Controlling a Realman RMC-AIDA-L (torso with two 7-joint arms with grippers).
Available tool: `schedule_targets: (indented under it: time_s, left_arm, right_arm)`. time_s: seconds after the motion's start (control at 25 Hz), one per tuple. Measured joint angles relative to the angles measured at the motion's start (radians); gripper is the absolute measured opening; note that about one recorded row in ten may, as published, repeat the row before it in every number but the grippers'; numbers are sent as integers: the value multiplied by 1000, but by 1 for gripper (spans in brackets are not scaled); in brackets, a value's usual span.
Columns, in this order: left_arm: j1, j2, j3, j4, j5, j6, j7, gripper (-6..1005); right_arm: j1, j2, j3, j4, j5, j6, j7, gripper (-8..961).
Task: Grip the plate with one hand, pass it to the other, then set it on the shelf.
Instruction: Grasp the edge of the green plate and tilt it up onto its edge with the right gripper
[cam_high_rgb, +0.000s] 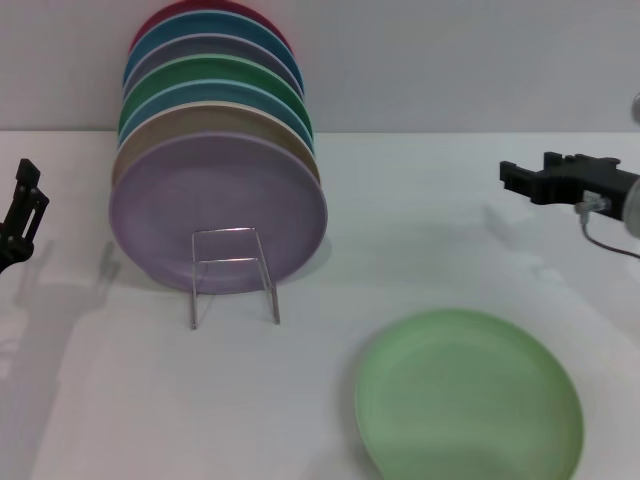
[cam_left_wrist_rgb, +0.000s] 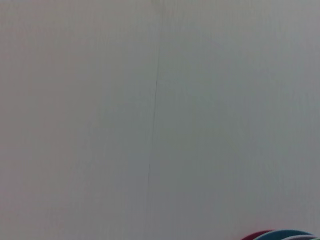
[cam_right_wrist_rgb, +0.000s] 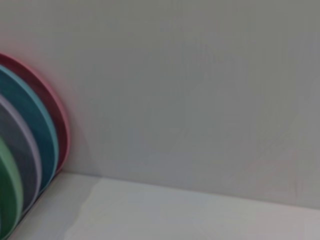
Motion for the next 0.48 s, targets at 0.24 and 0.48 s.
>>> schedule_targets:
  time_s: [0.24,0.48]
  left_arm:
    - [-5,-2,0,0,0,0,0,779]
    - [-10,-2,0,-8,0,0,0,778]
  right_arm:
    - [47,-4,141,159,-190,369,188,624]
    - [147,-7,252,165,-274,656,286,624]
